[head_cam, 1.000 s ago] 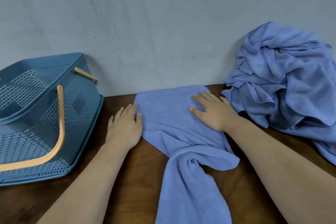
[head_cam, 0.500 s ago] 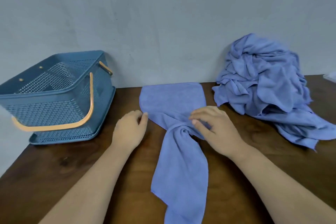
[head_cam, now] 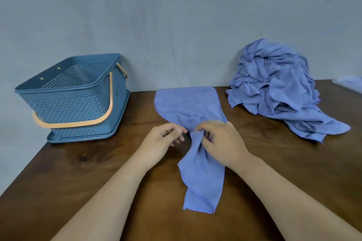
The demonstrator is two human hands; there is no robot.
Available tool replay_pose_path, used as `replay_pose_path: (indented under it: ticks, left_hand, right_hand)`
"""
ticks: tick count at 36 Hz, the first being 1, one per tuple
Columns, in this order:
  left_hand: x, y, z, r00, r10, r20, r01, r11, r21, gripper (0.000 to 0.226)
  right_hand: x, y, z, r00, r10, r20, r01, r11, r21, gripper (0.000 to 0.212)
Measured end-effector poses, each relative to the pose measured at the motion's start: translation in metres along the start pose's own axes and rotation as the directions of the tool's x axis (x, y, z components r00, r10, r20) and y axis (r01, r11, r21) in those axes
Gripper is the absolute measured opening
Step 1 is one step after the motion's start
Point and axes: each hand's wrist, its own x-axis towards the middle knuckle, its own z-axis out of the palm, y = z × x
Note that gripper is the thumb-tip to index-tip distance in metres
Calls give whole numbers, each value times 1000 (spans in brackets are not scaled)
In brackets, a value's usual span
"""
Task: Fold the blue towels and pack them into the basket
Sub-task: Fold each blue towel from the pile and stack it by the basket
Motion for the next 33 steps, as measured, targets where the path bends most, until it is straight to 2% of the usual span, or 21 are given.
replay_pose_path:
  ticks: [1, 3, 4, 6, 8, 11, 13, 16, 18, 20, 22, 25, 28, 31, 33]
  left_hand:
    - [2, -4, -1, 1000, -7, -26, 8, 1000, 23, 20]
    - [4, -9, 1, 1000, -19, -8, 19, 997, 81, 19]
    - [4, -10, 4, 1000, -9, 28, 6, 994, 110, 18]
    - [3, -11, 9, 994, 19, 104, -38, 982, 184, 19]
    - [3, -10, 12, 986, 44, 159, -92, 946, 309, 23]
    - [2, -9, 13, 973, 42, 225, -150, 861, 487, 35]
    - [-2, -7, 15, 966, 37, 258, -177, 821, 543, 43]
    - [-7, 0, 17, 957, 84, 277, -220, 834, 506, 39]
    - [-11, 5, 21, 946, 104, 308, -249, 842, 479, 39]
    - [-14, 9, 25, 928, 97, 360, -276, 828, 488, 44]
    - [-16, 11, 29, 913, 86, 400, -303, 800, 519, 49]
    - [-16, 12, 32, 906, 84, 414, -320, 778, 541, 49]
    - [-15, 13, 34, 909, 83, 409, -309, 794, 524, 39]
    - [-14, 15, 34, 908, 108, 405, -309, 825, 473, 18]
    - [-15, 17, 34, 909, 130, 397, -313, 841, 441, 4]
  right_hand:
    - [-3, 3, -6, 998, 63, -30, -59, 990, 126, 11]
    - [-14, 7, -18, 979, 195, -56, -153, 890, 430, 11]
    - [-21, 9, -25, 966, 249, -73, -173, 829, 531, 12]
    - [-38, 17, -35, 942, 324, -91, -202, 761, 617, 21]
    - [-56, 30, -44, 925, 375, -55, -276, 764, 583, 35]
    - [-81, 47, -50, 903, 428, 24, -412, 851, 326, 52]
    - [-90, 50, -53, 880, 475, -14, -456, 851, 262, 62]
    - [-93, 51, -52, 867, 485, -115, -431, 845, 316, 54]
    - [-92, 51, -51, 901, 416, -124, -363, 879, 310, 38]
    - [-93, 48, -50, 951, 304, -64, -284, 935, 212, 22]
    - [-93, 45, -48, 981, 183, 62, -188, 979, 83, 32]
    - [-93, 43, -44, 973, 128, 193, -120, 991, -55, 41]
    - [-94, 44, -45, 980, 144, 138, -140, 989, -43, 30]
    - [-96, 42, -47, 988, 137, 73, -138, 990, 3, 15]
    - [-97, 40, -49, 986, 163, 41, -166, 981, 101, 18]
